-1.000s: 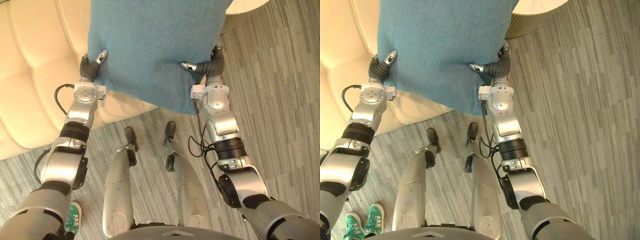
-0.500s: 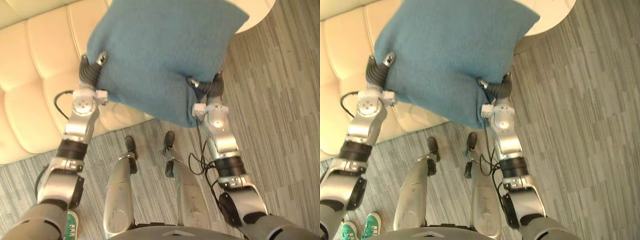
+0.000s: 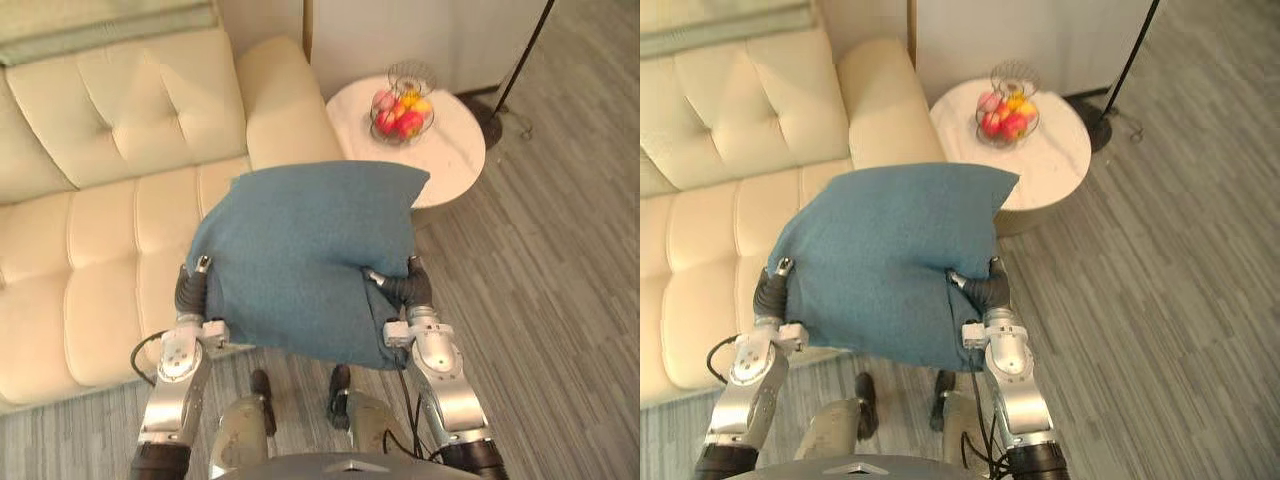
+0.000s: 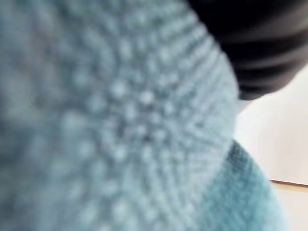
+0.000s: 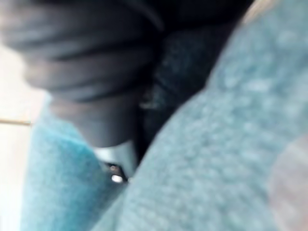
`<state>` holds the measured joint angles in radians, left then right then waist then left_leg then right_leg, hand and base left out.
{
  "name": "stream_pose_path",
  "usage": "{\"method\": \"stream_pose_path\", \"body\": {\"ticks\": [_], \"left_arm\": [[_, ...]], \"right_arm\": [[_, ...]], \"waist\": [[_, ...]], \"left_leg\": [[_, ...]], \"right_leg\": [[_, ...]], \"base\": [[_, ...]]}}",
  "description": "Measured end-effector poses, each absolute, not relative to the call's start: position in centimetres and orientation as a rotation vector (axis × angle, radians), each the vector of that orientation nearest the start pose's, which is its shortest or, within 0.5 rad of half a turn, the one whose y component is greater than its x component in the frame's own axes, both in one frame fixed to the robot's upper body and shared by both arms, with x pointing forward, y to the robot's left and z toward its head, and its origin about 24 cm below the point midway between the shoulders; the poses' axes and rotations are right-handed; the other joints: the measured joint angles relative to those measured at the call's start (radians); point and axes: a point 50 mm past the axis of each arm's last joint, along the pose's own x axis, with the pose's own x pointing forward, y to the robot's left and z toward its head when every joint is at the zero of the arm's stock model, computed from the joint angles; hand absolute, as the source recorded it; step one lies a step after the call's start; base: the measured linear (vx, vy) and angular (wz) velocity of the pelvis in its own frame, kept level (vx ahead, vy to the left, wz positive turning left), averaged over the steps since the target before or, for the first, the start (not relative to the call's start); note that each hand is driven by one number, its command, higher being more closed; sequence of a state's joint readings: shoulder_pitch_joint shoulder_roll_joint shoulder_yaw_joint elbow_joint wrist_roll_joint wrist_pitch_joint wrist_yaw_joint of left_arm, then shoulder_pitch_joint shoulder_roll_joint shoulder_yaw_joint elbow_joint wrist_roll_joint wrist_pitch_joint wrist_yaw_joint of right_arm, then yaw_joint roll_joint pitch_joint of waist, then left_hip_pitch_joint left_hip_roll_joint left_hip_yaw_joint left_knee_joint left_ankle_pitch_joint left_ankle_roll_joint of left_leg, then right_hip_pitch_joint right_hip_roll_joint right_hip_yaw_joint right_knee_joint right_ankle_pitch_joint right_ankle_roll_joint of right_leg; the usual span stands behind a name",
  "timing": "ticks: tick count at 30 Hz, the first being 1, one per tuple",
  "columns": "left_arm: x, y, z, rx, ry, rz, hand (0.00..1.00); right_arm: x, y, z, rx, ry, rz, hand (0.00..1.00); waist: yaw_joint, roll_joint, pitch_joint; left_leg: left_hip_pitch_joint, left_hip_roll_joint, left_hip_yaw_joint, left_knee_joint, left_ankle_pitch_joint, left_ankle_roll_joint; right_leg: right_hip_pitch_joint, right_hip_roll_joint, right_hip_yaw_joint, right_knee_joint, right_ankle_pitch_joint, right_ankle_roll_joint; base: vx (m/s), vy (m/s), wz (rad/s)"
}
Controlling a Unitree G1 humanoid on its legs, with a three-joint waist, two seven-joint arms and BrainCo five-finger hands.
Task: Pick up cushions and gather them together orderly.
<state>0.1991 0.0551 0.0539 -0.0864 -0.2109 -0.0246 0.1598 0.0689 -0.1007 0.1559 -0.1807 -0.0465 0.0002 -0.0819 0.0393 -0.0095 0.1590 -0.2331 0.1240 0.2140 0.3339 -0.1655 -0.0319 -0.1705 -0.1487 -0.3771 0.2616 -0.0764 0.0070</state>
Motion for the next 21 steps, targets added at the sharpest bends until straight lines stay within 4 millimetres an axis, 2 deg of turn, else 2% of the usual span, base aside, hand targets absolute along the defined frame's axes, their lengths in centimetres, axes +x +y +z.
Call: {"method": "stream_pose_path", "body": {"ticks": [2, 3, 4, 5, 6, 7, 8, 10, 11, 13, 14, 15, 16, 17, 18, 20, 21], "left_arm": [[20.4, 19.2, 1.6, -0.155, 0.098, 0.287, 1.0], [20.2, 18.9, 1.3, -0.167, 0.11, 0.287, 1.0], [20.2, 18.7, 1.1, -0.178, 0.112, 0.278, 1.0], [20.2, 18.6, 1.1, -0.18, 0.113, 0.276, 1.0], [20.2, 18.3, 0.9, -0.184, 0.115, 0.269, 1.0], [20.5, 18.0, 0.7, -0.185, 0.122, 0.255, 1.0], [20.6, 18.2, 0.5, -0.168, 0.134, 0.243, 1.0], [20.3, 19.0, 0.4, -0.131, 0.142, 0.25, 1.0], [20.3, 19.1, 0.4, -0.128, 0.143, 0.25, 1.0], [20.3, 19.0, 0.2, -0.127, 0.149, 0.244, 1.0], [20.2, 18.8, -0.4, -0.123, 0.175, 0.232, 1.0], [20.2, 18.7, -0.5, -0.123, 0.18, 0.228, 1.0], [20.2, 18.6, -0.4, -0.111, 0.178, 0.219, 1.0], [20.2, 18.7, -0.4, -0.095, 0.177, 0.212, 1.0], [20.2, 18.8, -0.4, -0.089, 0.177, 0.205, 1.0], [20.3, 18.8, -0.3, -0.08, 0.177, 0.192, 1.0], [20.3, 18.7, -0.3, -0.08, 0.178, 0.189, 1.0]], "right_arm": [[23.8, -13.6, 6.6, -0.139, -0.118, 0.075, 1.0], [23.8, -13.8, 6.5, -0.152, -0.114, 0.076, 1.0], [23.8, -14.1, 6.5, -0.159, -0.112, 0.069, 1.0], [23.8, -14.2, 6.5, -0.16, -0.111, 0.065, 1.0], [23.9, -14.4, 6.4, -0.162, -0.109, 0.058, 1.0], [23.9, -14.7, 5.8, -0.159, -0.09, 0.042, 1.0], [24.0, -14.7, 4.7, -0.14, -0.041, 0.029, 1.0], [23.9, -14.1, 4.1, -0.107, -0.018, 0.028, 1.0], [23.9, -14.0, 4.1, -0.101, -0.018, 0.027, 1.0], [23.8, -13.9, 4.0, -0.087, -0.014, 0.019, 1.0], [23.8, -13.9, 4.0, -0.09, -0.014, 0.022, 1.0], [23.9, -13.9, 4.0, -0.091, -0.013, 0.022, 1.0], [23.8, -14.0, 3.9, -0.089, -0.01, 0.019, 1.0], [23.8, -14.0, 3.9, -0.089, -0.007, 0.018, 1.0], [23.7, -14.0, 3.8, -0.088, -0.005, 0.018, 1.0], [23.7, -14.0, 3.8, -0.088, -0.005, 0.018, 1.0], [23.7, -14.1, 3.8, -0.09, -0.006, 0.018, 1.0]], "waist": [[0.0, 0.01, -0.023], [-0.004, 0.017, -0.043], [-0.013, 0.031, -0.06], [-0.015, 0.04, -0.066], [-0.018, 0.061, -0.079], [-0.042, 0.063, -0.085], [-0.049, 0.035, -0.093], [-0.04, 0.014, -0.106], [-0.039, 0.015, -0.106], [-0.038, 0.012, -0.103], [-0.033, 0.011, -0.098], [-0.033, 0.012, -0.094], [-0.041, 0.015, -0.074], [-0.059, 0.013, -0.061], [-0.072, 0.016, -0.049], [-0.079, 0.001, -0.039], [-0.078, -0.01, -0.035]], "left_leg": [[-0.011, 0.059, 0.056, 0.031, -0.004, 0.002], [-0.008, 0.109, 0.093, 0.029, 0.001, -0.008], [-0.006, 0.157, 0.124, 0.022, 0.008, -0.017], [0.0, 0.175, 0.136, 0.009, 0.012, -0.024], [0.015, 0.204, 0.161, -0.025, 0.029, -0.033], [0.01, 0.191, 0.207, -0.027, 0.111, -0.104], [0.002, 0.136, 0.199, -0.022, 0.098, -0.075], [-0.031, 0.102, 0.188, 0.044, 0.06, -0.036], [-0.044, 0.096, 0.181, 0.069, 0.045, -0.025], [-0.066, 0.065, 0.168, 0.121, 0.002, 0.007], [-0.06, 0.03, 0.176, 0.138, -0.034, 0.036], [-0.056, 0.021, 0.178, 0.136, -0.043, 0.045], [-0.042, 0.011, 0.171, 0.131, -0.055, 0.061], [-0.036, 0.005, 0.156, 0.122, -0.056, 0.065], [-0.033, -0.004, 0.145, 0.108, -0.056, 0.067], [-0.019, -0.021, 0.148, 0.077, -0.053, 0.072], [-0.01, -0.036, 0.159, 0.059, -0.053, 0.072]], "right_leg": [[0.0, -0.034, -0.021, -0.006, 0.014, 0.02], [0.002, -0.071, -0.035, -0.023, 0.039, 0.048], [0.01, -0.1, -0.049, -0.058, 0.077, 0.082], [0.015, -0.108, -0.053, -0.074, 0.094, 0.093], [0.024, -0.114, -0.059, -0.104, 0.121, 0.118], [0.053, -0.145, -0.076, -0.145, 0.156, 0.146], [0.081, -0.172, -0.07, -0.198, 0.199, 0.13], [0.105, -0.193, -0.085, -0.219, 0.243, 0.139], [0.103, -0.205, -0.084, -0.208, 0.259, 0.148], [0.071, -0.261, -0.07, -0.113, 0.266, 0.151], [-0.017, -0.331, -0.032, 0.059, 0.282, 0.083], [-0.049, -0.343, -0.01, 0.112, 0.293, 0.018], [-0.12, -0.339, 0.072, 0.242, 0.236, -0.037], [-0.156, -0.283, 0.134, 0.334, 0.127, 0.008], [-0.173, -0.226, 0.165, 0.364, 0.053, 0.033], [-0.189, -0.129, 0.173, 0.342, -0.021, 0.044], [-0.195, -0.087, 0.161, 0.307, -0.04, 0.043]], "base": [[-0.06, 0.192, 0.55], [-0.06, 0.415, 0.59], [-0.05, 0.458, 0.54], [-0.01, 0.348, 0.36], [0.0, 0.39, 0.54], [-0.02, 0.504, 0.73], [0.01, 0.535, 0.76], [0.07, 0.389, 0.35], [0.04, 0.286, 0.32], [-0.04, 0.403, 0.29], [-0.07, 0.463, 0.06], [-0.08, 0.412, -0.01], [-0.05, 0.239, 0.17], [-0.05, 0.198, 0.34], [-0.03, 0.124, 0.39], [0.01, 0.079, 0.23], [0.06, 0.054, 0.07]]}}
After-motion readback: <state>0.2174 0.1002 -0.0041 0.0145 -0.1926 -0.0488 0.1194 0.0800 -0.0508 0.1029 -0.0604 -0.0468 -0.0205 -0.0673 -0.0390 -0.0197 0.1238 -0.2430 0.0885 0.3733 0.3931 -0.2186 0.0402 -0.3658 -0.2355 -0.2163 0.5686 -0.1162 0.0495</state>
